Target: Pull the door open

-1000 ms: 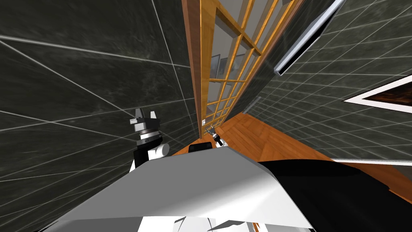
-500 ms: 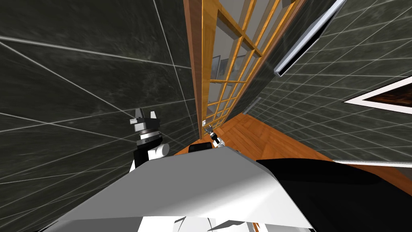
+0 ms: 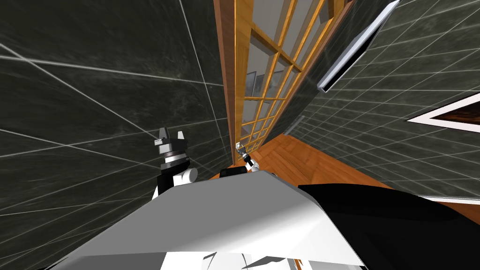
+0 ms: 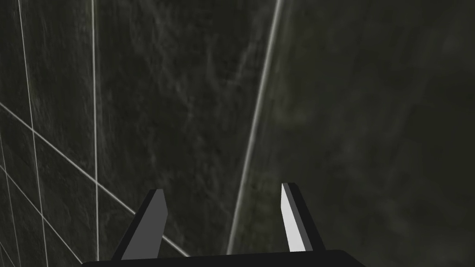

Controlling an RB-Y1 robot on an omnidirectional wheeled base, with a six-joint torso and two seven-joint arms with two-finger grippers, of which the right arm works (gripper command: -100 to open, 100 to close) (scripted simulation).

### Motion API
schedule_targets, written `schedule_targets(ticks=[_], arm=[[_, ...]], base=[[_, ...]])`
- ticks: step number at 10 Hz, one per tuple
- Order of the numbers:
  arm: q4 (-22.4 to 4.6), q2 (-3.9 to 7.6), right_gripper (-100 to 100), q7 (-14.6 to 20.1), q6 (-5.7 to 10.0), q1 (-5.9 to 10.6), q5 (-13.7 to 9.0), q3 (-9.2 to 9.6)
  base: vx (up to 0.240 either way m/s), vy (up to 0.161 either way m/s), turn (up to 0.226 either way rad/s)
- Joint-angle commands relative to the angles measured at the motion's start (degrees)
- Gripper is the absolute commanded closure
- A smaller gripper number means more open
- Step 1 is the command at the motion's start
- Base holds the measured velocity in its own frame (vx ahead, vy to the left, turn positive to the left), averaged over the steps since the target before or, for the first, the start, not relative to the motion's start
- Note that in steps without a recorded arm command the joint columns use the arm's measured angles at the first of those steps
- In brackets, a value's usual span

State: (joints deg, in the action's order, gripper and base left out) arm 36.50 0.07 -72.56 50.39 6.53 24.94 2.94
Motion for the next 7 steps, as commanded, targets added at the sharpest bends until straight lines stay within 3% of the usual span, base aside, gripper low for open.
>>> schedule_targets(ticks=[1,6,7], arm=[[0.1,0.04,100,0.1,-0.02,-0.04,0.0,0.0],[0.1,0.04,100,0.1,-0.02,-0.04,0.0,0.0],[-0.2,1.46,-100,0.7,0.41,0.02,-0.2,-0.2]], base=[[-0.056,-0.02,0.023],[-0.007,-0.001,-0.002],[-0.162,0.019,-0.035]])
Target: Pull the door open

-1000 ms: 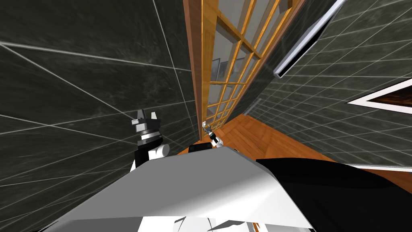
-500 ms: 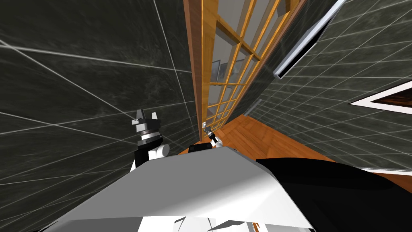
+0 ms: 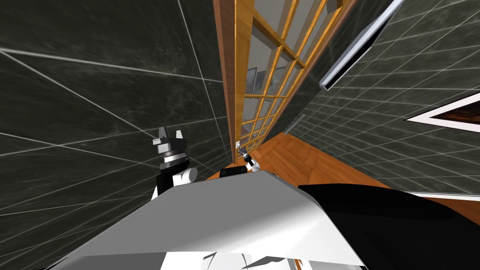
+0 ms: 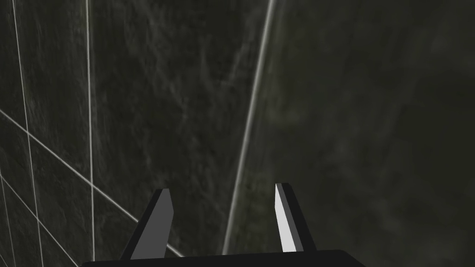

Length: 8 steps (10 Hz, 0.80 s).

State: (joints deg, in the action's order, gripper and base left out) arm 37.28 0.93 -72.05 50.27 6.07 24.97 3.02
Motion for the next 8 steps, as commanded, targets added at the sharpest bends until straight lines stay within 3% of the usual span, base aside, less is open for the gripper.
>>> schedule_targets(ticks=[1,4,5,8], arm=[[-1.2,1.54,-100,0.6,0.88,0.53,-0.4,-0.45],[-2.1,4.91,-100,2.9,2.59,0.78,-1.1,-1.26],[-2.3,5.46,-100,3.4,2.96,0.84,-1.3,-1.43],[-5.0,4.42,-100,0.9,3.09,2.69,-1.9,-2.58]], base=[[-0.249,0.04,-0.092],[-0.215,-0.021,0.019],[-0.155,-0.033,0.106],[0.008,0.013,-0.08]])
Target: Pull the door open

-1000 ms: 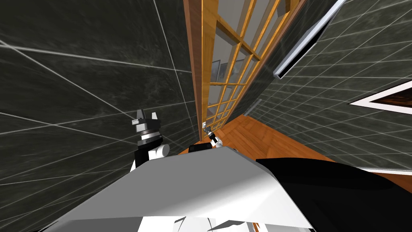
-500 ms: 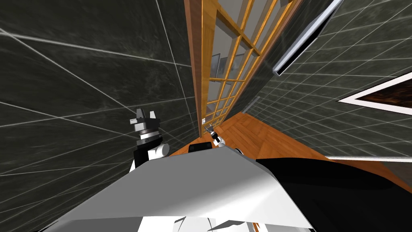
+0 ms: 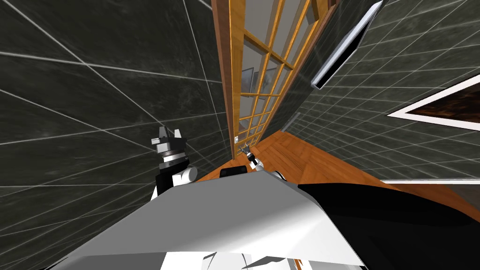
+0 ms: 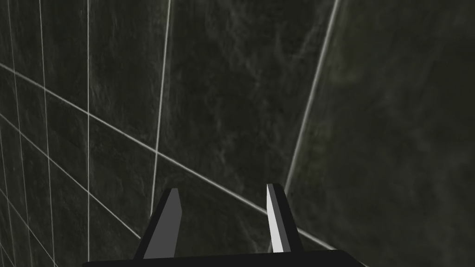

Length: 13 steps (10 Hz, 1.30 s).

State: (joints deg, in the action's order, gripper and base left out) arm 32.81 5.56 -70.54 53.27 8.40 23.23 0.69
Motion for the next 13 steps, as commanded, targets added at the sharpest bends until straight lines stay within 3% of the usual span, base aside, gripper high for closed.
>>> schedule_targets(ticks=[1,3,7,10,11,13], arm=[[-1.2,-0.76,-100,-1.8,0.05,0.94,-0.4,-0.79],[-2.5,-1.92,-100,-3.6,-0.03,1.88,-0.9,-1.68],[-5.1,-5.87,-100,-7.4,-0.19,3.87,-1.9,-3.55],[-6.0,-5.81,-100,-7.6,0.3,3.77,-1.9,-3.51],[-6.0,-5.81,100,-7.6,0.3,3.77,-1.9,-3.51],[-6.0,-5.81,100,-7.6,0.3,3.77,-1.9,-3.51]], base=[[0.085,0.032,-0.046],[0.122,0.013,0.015],[0.152,-0.013,0.178],[0.029,-0.027,0.022],[-0.005,0.002,0.0],[-0.004,0.007,-0.001]])
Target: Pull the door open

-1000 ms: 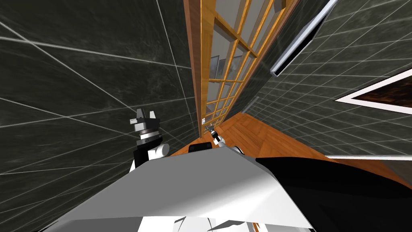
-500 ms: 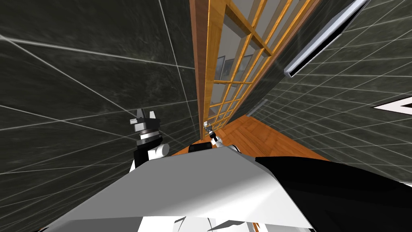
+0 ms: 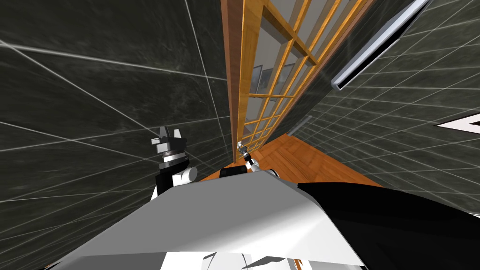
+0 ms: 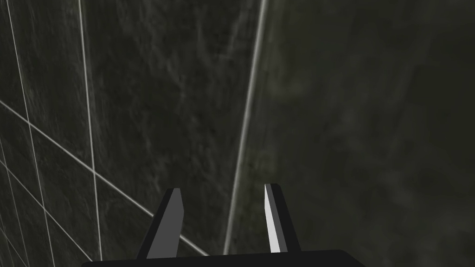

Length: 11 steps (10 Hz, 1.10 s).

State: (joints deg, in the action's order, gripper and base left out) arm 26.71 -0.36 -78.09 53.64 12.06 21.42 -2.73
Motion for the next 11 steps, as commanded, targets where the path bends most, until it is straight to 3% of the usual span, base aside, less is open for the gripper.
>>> schedule_targets(ticks=[1,3,11], arm=[[0.1,0.11,100,0.0,-0.08,0.12,0.0,-0.09],[0.1,0.11,100,0.0,-0.08,0.12,0.0,-0.09],[-0.9,1.49,100,11.3,0.33,0.32,-0.4,-1.4]], base=[[0.0,0.0,0.0],[0.0,0.0,0.0],[-0.054,-0.02,0.035]])
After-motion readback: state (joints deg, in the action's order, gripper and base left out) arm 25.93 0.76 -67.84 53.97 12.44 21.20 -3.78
